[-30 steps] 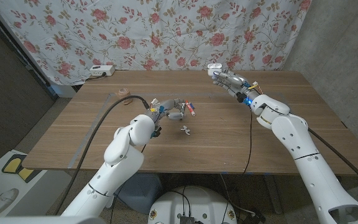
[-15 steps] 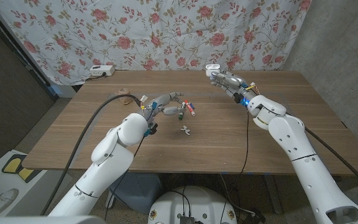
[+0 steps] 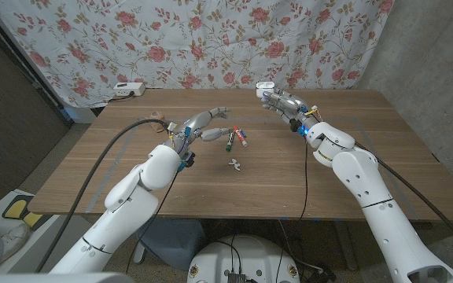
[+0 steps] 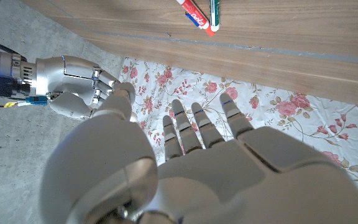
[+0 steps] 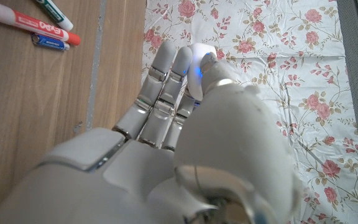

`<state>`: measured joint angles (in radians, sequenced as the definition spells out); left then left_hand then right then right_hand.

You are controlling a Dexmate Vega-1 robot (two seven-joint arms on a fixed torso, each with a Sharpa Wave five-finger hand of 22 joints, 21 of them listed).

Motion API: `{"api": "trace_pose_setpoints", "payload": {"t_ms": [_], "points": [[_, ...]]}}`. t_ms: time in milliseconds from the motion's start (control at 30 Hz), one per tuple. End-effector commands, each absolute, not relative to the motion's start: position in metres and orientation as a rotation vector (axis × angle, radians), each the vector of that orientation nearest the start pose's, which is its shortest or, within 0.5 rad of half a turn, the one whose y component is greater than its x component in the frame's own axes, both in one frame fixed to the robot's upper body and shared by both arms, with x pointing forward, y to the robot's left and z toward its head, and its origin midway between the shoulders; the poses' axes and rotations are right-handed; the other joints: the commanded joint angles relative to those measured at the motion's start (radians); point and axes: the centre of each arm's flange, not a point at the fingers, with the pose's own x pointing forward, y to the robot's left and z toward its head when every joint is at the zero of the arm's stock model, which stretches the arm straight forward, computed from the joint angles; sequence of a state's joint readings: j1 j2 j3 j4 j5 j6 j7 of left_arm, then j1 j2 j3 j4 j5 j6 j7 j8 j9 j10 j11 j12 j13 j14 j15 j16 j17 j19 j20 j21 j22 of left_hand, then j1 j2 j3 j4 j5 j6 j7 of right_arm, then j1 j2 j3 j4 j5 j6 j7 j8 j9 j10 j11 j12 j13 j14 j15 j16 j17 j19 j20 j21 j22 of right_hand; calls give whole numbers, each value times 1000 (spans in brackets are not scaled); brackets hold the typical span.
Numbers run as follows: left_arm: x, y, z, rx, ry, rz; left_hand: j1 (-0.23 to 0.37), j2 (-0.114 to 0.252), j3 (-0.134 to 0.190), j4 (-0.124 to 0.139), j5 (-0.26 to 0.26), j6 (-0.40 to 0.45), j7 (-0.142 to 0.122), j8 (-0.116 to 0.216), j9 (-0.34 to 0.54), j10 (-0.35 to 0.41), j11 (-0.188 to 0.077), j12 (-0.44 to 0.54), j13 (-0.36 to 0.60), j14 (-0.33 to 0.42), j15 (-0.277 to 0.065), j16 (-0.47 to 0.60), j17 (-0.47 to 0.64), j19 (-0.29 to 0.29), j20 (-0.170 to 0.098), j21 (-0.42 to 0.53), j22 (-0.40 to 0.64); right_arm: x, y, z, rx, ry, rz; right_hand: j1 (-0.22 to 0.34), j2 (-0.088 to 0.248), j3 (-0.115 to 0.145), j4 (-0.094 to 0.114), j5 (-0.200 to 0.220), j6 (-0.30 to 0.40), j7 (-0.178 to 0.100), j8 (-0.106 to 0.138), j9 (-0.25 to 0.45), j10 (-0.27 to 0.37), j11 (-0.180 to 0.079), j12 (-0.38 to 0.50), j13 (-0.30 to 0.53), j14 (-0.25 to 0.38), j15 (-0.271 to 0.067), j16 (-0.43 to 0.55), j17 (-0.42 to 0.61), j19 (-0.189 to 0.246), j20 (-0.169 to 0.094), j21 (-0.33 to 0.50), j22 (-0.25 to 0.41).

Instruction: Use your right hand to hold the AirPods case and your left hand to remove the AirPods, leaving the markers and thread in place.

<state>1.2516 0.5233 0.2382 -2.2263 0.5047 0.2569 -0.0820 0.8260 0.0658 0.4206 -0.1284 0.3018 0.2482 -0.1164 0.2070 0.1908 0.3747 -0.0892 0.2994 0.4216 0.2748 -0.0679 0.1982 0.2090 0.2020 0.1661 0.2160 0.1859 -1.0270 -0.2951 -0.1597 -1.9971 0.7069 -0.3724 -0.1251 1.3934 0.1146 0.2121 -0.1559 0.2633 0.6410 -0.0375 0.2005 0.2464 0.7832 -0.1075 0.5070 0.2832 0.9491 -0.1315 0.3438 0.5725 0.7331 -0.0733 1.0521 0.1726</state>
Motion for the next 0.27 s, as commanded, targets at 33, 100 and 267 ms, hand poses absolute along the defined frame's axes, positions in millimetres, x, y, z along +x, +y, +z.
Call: {"api": "trace_pose_setpoints", "payload": {"t_ms": [33,100,267], "points": [[478,189,-2,938,-729,-43,-11,-2,1,-6,-6,-2,0,-3,-1,-7,-1,-6,-1,-5,6,-3,-1,4,4,0,3,540,-173,35,274,-457,359,-1,11,7,2,6,-2,0,3,2,38,-31,10,117,6,-105,-1,3,-4,-102,10,2],[479,188,-2,953,-725,-34,-13,-2,1,-6,-6,-1,0,-3,-1,-11,1,-9,-3,-7,7,-3,-2,4,4,0,3,541,-174,33,274,-456,364,-1,12,7,2,7,-2,0,3,2,39,-30,11,117,6,-105,-1,3,-4,-102,10,2],[480,185,-10,932,-722,-16,-17,-1,1,-5,-7,-2,0,-4,-1,-11,0,-12,-8,-9,9,-4,-3,2,5,-1,3,546,-174,33,268,-447,380,-2,11,7,2,7,-1,-1,3,2,39,-32,10,117,6,-105,-2,3,-5,-101,11,2]]}}
